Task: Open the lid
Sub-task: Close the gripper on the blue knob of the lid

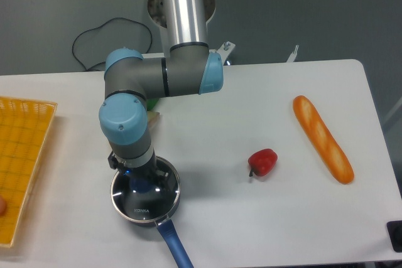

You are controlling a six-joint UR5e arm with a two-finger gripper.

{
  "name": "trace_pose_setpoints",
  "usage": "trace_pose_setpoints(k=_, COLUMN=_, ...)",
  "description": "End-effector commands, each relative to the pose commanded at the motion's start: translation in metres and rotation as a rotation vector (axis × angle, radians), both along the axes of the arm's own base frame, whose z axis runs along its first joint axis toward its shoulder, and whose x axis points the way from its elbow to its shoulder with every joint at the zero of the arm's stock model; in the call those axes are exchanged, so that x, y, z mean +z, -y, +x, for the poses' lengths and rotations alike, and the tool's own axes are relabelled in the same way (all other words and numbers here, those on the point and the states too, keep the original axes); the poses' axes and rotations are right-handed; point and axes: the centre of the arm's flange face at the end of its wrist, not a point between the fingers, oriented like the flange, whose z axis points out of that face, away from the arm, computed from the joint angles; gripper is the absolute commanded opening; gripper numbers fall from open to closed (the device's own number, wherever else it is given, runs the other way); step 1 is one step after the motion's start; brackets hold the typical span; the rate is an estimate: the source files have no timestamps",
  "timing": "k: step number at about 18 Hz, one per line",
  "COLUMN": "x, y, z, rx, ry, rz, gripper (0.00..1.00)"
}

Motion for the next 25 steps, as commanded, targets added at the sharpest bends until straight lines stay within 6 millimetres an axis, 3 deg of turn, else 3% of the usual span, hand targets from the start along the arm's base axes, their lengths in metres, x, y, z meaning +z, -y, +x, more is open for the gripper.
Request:
trace_pose_setpoints(k=4, x=-0.002, y=0.000, z=0.000, rx=0.000, ry=0.003, rz=-0.002, gripper=1.00)
trace_pose_setpoints(k=8, x=0.001, y=-0.002, z=0.003, rx=-0.005, ry=0.027, rz=0.020, gripper=0.76)
trace_pose_setpoints(k=13, x=0.002, y=-0.002, z=0.002, rx=-0.007, ry=0.031, rz=0.025, gripper=0.66)
trace_pose_setpoints(k=25, x=0.013, y=-0.001, z=0.000, rx=-0.024, ry=0.019, rz=0.032, gripper=0.63)
